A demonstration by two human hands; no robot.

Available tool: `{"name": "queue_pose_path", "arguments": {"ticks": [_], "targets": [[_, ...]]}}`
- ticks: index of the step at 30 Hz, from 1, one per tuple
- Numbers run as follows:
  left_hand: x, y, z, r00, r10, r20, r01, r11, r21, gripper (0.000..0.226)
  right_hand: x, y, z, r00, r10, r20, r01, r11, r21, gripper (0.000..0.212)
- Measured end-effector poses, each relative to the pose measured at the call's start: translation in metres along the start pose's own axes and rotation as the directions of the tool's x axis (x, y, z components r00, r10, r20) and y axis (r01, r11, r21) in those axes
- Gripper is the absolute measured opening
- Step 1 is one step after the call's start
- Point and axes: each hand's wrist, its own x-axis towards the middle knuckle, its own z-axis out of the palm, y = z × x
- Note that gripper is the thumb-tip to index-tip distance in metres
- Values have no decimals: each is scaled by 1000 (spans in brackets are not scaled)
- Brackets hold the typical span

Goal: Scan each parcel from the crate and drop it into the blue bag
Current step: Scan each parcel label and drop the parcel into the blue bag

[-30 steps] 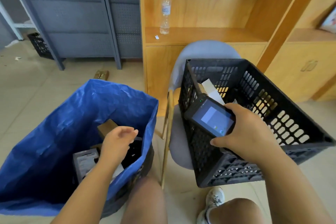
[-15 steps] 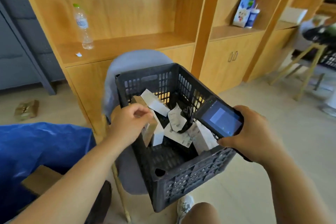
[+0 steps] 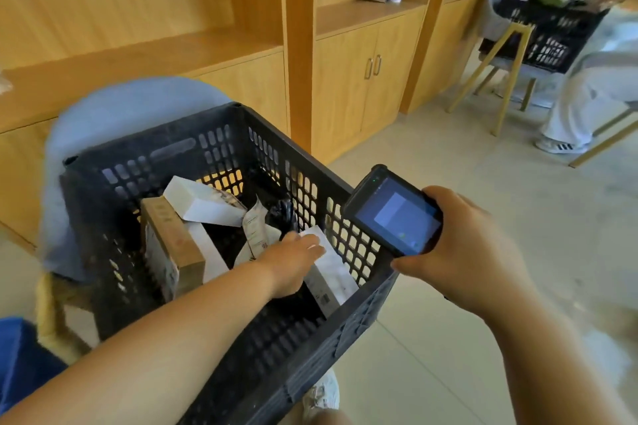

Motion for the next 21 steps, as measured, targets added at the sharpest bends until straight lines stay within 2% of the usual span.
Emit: {"name": "queue_pose_path", "arguments": {"ticks": [2,4,8,12,14,16,21], "targets": [[15,0,3,996,65,53,-73,984,164,67,4,5,4,1000,-5,8,5,1000,-6,72],[29,1,5,992,87,90,-108,960,259,71,8,9,8,1000,-10,12,10,1000,-1,72],[47,7,12,995,69,74,-94,898,430,81,12,15,14,1000,-16,24,16,1000,11,71],[49,9,16,997,75,-4,-62,849,524,59,12,20,15,1000,-3,26,2,999,40,70],[42,5,15,998,53,-19,-36,861,508,53,10,22,14,1000,7,29,-8,998,57,70],[29,-3,10,1000,-27,11,20,900,436,54,7,22,12,999,8,32,-10,998,68,69],[-22,-21,-13,975,-222,-7,220,965,145,66,-9,16,5,1000,7,5,-8,994,111,69]]}}
